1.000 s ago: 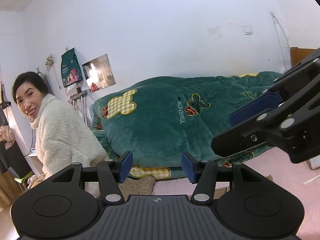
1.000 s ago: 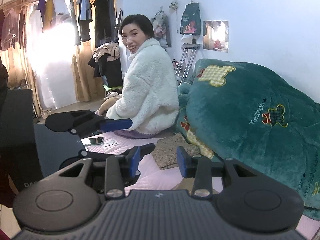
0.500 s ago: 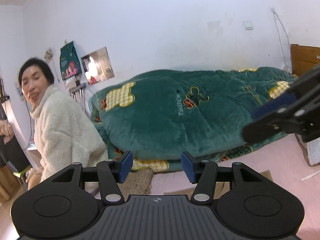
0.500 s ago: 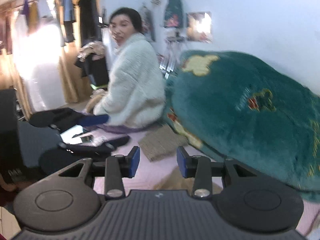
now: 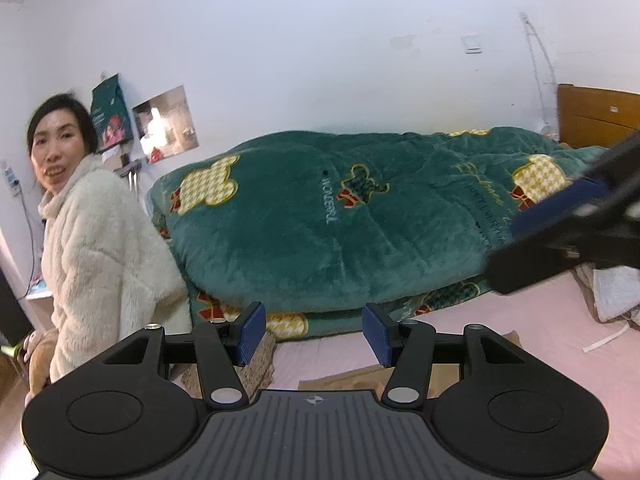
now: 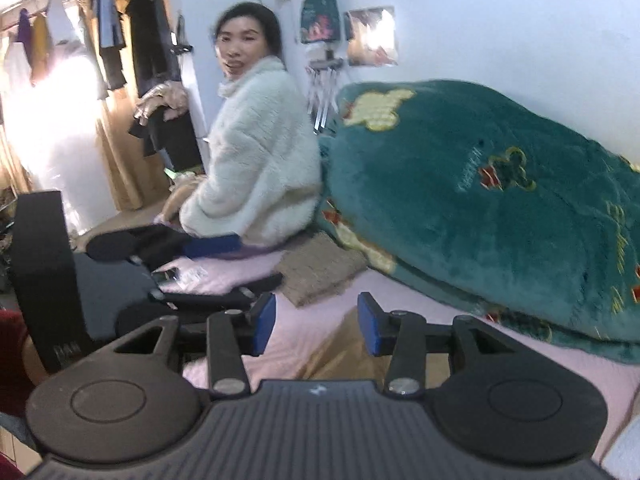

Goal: Fold clothes

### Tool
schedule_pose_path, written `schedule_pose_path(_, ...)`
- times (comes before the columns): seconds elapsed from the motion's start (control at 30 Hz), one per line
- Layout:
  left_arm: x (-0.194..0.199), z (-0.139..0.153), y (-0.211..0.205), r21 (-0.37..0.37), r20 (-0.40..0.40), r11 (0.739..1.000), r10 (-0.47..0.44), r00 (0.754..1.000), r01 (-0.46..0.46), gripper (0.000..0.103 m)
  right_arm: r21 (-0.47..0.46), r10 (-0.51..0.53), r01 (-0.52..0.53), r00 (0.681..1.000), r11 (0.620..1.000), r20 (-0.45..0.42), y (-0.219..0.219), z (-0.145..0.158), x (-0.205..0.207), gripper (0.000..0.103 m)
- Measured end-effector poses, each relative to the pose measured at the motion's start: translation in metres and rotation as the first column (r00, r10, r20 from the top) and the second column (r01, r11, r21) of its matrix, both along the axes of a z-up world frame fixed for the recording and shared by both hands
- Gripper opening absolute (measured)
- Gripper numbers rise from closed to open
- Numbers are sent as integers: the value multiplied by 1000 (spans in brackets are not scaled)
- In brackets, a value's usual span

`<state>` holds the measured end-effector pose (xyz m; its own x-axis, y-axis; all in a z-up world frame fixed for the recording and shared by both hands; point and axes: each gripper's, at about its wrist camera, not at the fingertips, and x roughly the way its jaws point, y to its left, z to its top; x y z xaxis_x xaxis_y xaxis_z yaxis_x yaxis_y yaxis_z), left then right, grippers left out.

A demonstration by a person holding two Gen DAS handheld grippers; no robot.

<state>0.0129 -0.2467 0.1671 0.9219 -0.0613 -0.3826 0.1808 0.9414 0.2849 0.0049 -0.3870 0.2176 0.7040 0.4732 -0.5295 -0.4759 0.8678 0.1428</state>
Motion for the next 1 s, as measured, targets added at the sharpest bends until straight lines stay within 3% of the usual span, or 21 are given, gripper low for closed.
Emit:
schedule_pose_path(0.33, -1, 1, 11, 0, -11, 1000, -3, 1000, 3, 56, 4, 25, -25, 1000, 1000, -14, 26, 5, 12, 46)
schedule_pose_path(0.57, 5, 0, 11, 5, -27, 1000, -3, 1000, 3, 57, 16, -8, 8, 1000, 1000, 4, 19, 7, 19, 46)
schedule_pose_path(0.73, 11, -25, 16, -3, -116, 1000, 21, 993, -22, 58, -22, -122, 120, 990, 992, -73, -14, -27, 21, 48)
schedule_pose_path(0.87, 14, -55, 20, 11, -194, 999, 43, 980, -42, 58, -63, -230, 223, 960, 973, -161, -47, -69, 12, 49)
schedule_pose_path(1.0, 16, -75, 26, 10, -249, 998, 66, 966, -65, 58, -81, -275, 263, 936, 961, -222, -62, -92, 2, 49)
